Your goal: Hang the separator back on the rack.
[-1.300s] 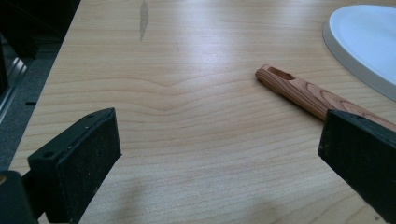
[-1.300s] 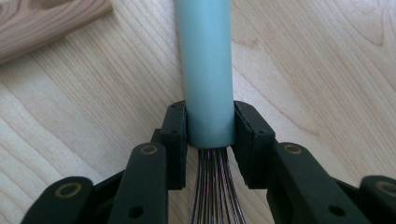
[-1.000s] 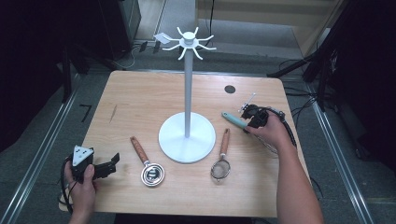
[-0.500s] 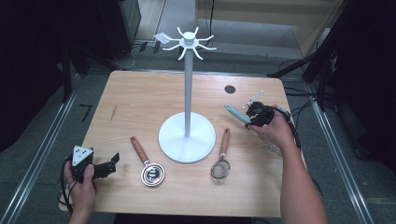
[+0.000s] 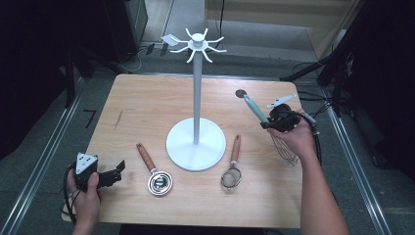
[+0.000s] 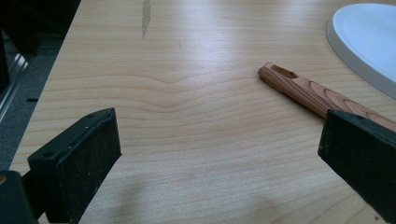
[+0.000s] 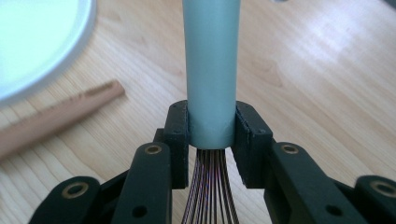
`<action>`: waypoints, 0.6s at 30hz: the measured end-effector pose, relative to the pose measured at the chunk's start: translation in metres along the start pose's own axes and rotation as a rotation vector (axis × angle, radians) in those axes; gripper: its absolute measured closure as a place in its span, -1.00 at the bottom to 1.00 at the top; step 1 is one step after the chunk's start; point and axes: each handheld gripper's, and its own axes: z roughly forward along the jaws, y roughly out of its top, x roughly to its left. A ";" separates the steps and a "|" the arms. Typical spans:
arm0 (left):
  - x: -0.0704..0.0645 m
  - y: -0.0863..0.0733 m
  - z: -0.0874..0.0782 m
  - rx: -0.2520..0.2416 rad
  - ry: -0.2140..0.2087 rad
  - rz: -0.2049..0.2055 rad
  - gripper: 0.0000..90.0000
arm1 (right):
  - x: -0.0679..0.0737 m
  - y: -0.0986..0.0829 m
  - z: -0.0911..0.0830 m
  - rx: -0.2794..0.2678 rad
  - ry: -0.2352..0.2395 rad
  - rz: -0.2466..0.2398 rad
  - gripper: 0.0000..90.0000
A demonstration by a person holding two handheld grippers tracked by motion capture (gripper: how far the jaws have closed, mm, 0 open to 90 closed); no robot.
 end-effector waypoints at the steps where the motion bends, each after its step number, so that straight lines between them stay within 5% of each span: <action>1: 0.000 0.000 0.000 0.000 0.000 -0.001 -1.00 | 0.000 0.000 -0.003 -0.026 0.002 0.009 0.58; 9: 0.000 0.000 0.000 0.001 -0.002 0.002 -1.00 | 0.007 -0.002 -0.027 -0.197 0.005 0.067 0.58; 18: 0.000 0.000 0.000 -0.001 -0.001 0.002 -1.00 | 0.020 -0.002 -0.043 -0.312 0.006 0.085 0.58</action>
